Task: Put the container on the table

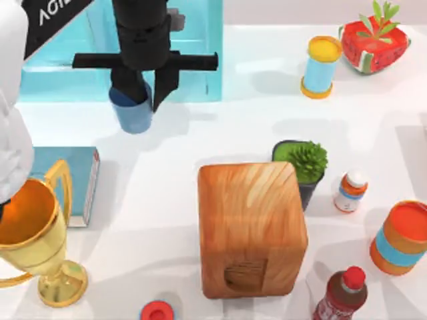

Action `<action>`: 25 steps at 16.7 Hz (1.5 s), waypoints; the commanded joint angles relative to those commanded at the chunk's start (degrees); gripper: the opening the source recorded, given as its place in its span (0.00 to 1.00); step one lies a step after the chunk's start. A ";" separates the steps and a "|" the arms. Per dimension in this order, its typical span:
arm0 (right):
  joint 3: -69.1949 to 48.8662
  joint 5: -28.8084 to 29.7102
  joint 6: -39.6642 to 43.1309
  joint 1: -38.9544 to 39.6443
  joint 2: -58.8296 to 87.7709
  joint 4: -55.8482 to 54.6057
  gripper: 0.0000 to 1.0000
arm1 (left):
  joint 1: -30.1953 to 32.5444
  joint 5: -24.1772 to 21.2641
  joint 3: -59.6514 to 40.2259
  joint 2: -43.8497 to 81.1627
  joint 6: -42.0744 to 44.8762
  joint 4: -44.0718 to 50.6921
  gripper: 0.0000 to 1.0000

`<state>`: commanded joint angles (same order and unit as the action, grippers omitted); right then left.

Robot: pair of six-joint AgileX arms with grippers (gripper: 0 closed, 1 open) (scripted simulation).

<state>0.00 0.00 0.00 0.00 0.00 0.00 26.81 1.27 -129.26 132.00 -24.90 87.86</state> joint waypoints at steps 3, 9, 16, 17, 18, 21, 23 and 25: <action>0.00 0.00 0.00 0.00 0.00 0.00 1.00 | 4.81 0.23 -8.04 4.55 -4.84 3.50 0.00; 0.00 0.00 0.00 0.00 0.00 0.00 1.00 | 6.35 0.24 -10.48 6.09 -6.60 4.57 0.00; 0.00 0.00 0.00 0.00 0.00 0.00 1.00 | 5.93 0.29 -0.58 4.15 -6.07 -3.23 0.00; 0.00 0.00 0.00 0.00 0.00 0.00 1.00 | 5.82 0.28 1.90 3.78 -5.95 -4.97 0.00; 0.00 0.00 0.00 0.00 0.00 0.00 1.00 | 5.69 0.26 4.32 3.42 -5.84 -6.68 0.00; 0.00 0.00 0.00 0.00 0.00 0.00 1.00 | 5.42 0.31 10.07 2.26 -5.56 -11.43 0.00; 0.00 0.00 0.00 0.00 0.00 0.00 1.00 | 5.31 0.40 11.83 1.72 -5.47 -13.25 0.00; 0.00 0.00 0.00 0.00 0.00 0.00 1.00 | 5.31 0.40 11.93 1.68 -5.47 -13.37 0.00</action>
<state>0.00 0.00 0.00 0.00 0.00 0.00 32.12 1.67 -117.33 133.67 -30.37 74.49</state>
